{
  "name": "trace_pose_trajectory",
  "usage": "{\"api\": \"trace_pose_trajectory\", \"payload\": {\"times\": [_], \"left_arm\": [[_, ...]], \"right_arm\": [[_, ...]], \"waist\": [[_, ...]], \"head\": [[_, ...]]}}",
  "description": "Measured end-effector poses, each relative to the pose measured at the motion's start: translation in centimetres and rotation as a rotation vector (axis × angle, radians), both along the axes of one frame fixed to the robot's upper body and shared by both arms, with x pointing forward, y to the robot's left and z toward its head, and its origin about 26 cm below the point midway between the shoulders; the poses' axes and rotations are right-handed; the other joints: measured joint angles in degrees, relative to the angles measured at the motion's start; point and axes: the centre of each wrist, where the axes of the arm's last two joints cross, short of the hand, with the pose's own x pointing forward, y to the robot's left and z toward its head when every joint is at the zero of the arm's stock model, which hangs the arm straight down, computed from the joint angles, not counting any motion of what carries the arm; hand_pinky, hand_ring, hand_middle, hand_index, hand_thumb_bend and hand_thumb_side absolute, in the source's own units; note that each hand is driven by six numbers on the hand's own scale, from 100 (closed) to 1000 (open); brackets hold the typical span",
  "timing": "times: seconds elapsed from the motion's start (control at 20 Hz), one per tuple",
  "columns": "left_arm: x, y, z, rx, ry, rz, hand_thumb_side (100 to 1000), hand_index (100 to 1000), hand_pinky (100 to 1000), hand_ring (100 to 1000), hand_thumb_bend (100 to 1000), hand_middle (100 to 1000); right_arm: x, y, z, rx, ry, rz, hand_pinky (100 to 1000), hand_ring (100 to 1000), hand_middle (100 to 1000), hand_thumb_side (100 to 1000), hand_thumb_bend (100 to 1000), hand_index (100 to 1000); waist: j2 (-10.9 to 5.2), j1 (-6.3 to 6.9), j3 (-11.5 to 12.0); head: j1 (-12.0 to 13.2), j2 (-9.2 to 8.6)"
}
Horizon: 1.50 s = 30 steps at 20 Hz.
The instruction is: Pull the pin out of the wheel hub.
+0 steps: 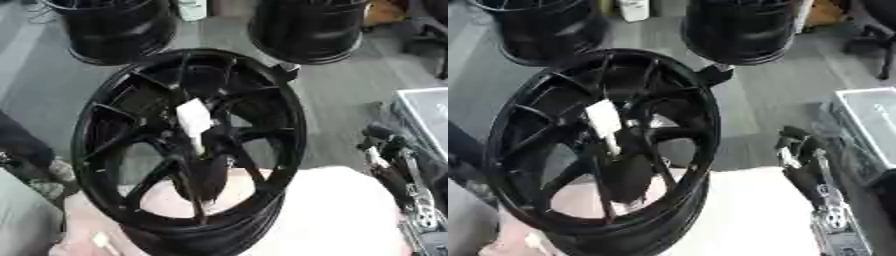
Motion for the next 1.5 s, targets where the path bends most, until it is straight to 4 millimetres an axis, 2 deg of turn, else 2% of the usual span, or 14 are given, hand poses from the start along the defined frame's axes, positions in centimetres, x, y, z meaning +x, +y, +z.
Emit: {"api": "trace_pose_trajectory", "payload": {"times": [0.1, 0.2, 0.35, 0.45, 0.6, 0.85, 1.05, 1.5], "left_arm": [[0.0, 0.0, 0.0, 0.000, 0.000, 0.000, 703, 755, 664, 649, 477, 697], [0.0, 0.0, 0.0, 0.000, 0.001, 0.000, 705, 754, 664, 649, 477, 698], [-0.1, 0.1, -0.2, -0.001, 0.010, 0.000, 704, 754, 663, 649, 477, 696], [-0.1, 0.1, -0.3, 0.001, 0.015, 0.001, 705, 753, 663, 649, 478, 696], [-0.1, 0.3, -0.3, 0.011, 0.018, 0.002, 707, 752, 663, 647, 480, 693], [-0.1, 0.6, -0.4, 0.030, 0.034, 0.000, 710, 752, 662, 644, 479, 689], [-0.1, 0.5, -0.4, 0.042, 0.045, -0.014, 712, 751, 662, 642, 480, 690], [0.2, 0.1, -0.6, 0.046, 0.052, -0.052, 710, 751, 662, 634, 484, 682]], "right_arm": [[0.0, 0.0, 0.0, 0.000, -0.001, 0.000, 759, 644, 731, 497, 100, 807], [0.0, -0.1, 0.1, -0.005, -0.004, 0.002, 760, 646, 734, 458, 100, 809], [0.1, -1.1, 1.5, -0.057, -0.043, 0.020, 764, 656, 744, 470, 100, 811], [0.5, -1.9, 3.4, -0.111, -0.104, 0.044, 767, 664, 752, 470, 100, 814], [1.7, -1.9, 7.5, -0.223, -0.240, 0.130, 773, 688, 771, 470, 100, 827], [3.2, 0.7, 14.1, -0.435, -0.458, 0.364, 793, 743, 806, 403, 100, 854], [4.0, 2.7, 17.7, -0.613, -0.558, 0.542, 828, 817, 865, 209, 100, 899], [5.5, 5.4, 23.1, -1.039, -0.649, 0.914, 860, 879, 902, 207, 100, 927]], "waist": [[-0.01, -0.02, 0.0], [-0.03, -0.12, -0.1], [-0.22, -0.59, -0.1], [-0.59, -1.13, 0.0], [-0.96, -2.12, 0.5], [-1.05, -3.28, 1.1], [-1.29, -3.50, 2.3], [-1.33, -3.24, 4.7]], "head": [[0.0, 0.00], [0.0, 0.02], [-0.1, 0.07], [-0.3, 0.08], [-0.6, 0.08], [-1.5, 0.07], [-2.8, 0.07], [-5.5, 0.06]]}}
